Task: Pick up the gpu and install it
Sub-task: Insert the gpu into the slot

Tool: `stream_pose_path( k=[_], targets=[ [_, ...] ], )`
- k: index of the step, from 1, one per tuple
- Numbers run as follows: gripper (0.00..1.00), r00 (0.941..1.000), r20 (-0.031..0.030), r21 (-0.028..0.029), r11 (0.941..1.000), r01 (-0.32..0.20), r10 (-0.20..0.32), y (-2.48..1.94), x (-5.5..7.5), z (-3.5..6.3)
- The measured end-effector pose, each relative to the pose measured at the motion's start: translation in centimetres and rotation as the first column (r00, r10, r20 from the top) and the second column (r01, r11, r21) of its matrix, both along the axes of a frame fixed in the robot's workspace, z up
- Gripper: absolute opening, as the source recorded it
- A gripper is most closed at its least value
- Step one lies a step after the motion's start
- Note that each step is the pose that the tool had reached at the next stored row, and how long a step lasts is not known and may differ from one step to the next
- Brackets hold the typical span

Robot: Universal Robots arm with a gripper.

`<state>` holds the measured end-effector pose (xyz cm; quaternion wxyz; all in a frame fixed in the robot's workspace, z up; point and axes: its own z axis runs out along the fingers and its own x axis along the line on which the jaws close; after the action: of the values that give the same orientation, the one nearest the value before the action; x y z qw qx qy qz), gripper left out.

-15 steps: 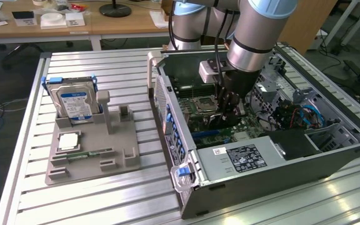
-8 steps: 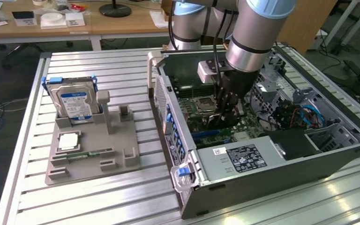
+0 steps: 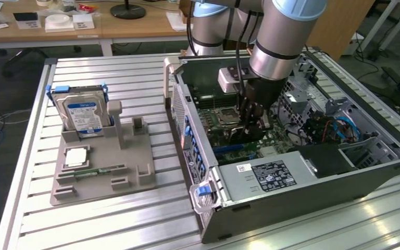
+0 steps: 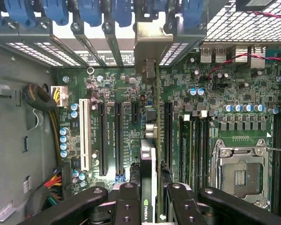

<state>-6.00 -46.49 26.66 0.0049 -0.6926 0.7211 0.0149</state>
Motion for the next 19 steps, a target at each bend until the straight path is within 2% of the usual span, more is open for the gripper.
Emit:
stream_pose_path(
  k=[19],
  targets=[
    [0.26,1.0,0.0011,0.0001,1.0,0.0,0.0,0.11,-0.74,-0.08]
  ],
)
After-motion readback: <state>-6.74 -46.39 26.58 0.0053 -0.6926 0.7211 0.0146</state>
